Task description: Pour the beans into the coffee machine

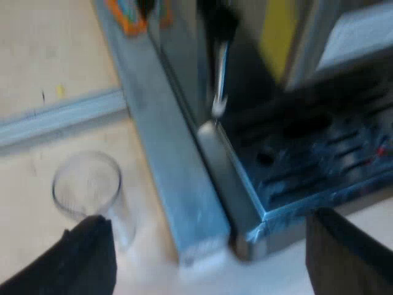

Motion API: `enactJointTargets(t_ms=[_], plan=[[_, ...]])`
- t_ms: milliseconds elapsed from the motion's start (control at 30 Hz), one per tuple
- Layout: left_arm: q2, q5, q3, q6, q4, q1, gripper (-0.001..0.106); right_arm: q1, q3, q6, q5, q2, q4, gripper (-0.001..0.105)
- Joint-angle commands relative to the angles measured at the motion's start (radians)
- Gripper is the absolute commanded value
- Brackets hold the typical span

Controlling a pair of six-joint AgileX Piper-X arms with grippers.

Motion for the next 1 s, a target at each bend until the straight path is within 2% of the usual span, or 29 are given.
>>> enactJointTargets(t_ms=[33, 133, 333, 500, 600, 733, 867, 1000], plan=[[-0.018, -0.009, -0.057, -0.045, 0.011, -0.018, 0.066, -0.037, -0.173, 0.04, 0.081, -0.055, 0.378, 0.082], [-0.018, -0.007, -0.089, -0.064, 0.01, -0.02, 0.066, -0.117, -0.252, 0.086, 0.082, -0.063, 0.494, 0.082], [-0.018, -0.001, -0.165, -0.084, -0.001, -0.02, 0.066, -0.323, -0.35, 0.081, 0.073, -0.124, 0.606, 0.082], [-0.018, -0.001, -0.207, -0.084, 0.001, -0.02, 0.066, -0.475, -0.362, 0.065, 0.073, -0.2, 0.652, 0.082], [-0.022, -0.001, -0.227, -0.093, 0.001, -0.02, 0.066, -0.621, -0.362, 0.055, 0.034, -0.254, 0.724, 0.082], [-0.061, -0.005, -0.23, -0.117, 0.004, -0.02, 0.066, -0.817, -0.362, -0.002, -0.012, -0.307, 0.819, 0.082], [-0.118, -0.045, -0.23, -0.117, 0.005, -0.044, 0.066, -0.968, -0.362, -0.052, -0.045, -0.352, 0.855, 0.082], [-0.214, -0.127, -0.23, -0.107, 0.031, -0.093, 0.066, -1.073, -0.362, -0.082, -0.116, -0.411, 0.862, 0.082]])
